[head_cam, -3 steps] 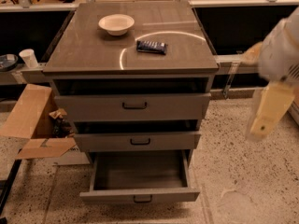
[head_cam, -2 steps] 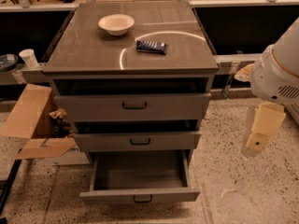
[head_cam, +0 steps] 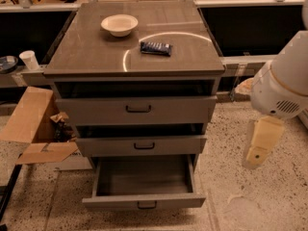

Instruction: Close bottom drawer

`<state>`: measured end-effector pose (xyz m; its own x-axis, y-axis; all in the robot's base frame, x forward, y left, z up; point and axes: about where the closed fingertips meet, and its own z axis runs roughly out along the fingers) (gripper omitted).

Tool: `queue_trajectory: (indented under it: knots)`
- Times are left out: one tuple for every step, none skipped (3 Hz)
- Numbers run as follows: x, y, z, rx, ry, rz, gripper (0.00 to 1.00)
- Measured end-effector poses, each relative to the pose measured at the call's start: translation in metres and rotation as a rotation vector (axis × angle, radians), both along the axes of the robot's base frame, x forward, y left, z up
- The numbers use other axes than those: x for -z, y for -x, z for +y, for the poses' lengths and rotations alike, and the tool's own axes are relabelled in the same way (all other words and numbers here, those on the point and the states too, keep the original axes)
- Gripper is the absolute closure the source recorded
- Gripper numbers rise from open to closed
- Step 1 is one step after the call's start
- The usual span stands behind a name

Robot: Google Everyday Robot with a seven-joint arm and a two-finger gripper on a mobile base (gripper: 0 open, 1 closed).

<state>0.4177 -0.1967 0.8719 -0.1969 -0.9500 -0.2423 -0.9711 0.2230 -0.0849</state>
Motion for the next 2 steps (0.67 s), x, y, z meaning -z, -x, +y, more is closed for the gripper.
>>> queue_trajectory:
  knots:
    - [0.079, 0.010, 0.016, -0.041, -0.043, 0.077, 0.00]
    - [0.127, 0.016, 0.026, -0.061, -0.070, 0.120, 0.00]
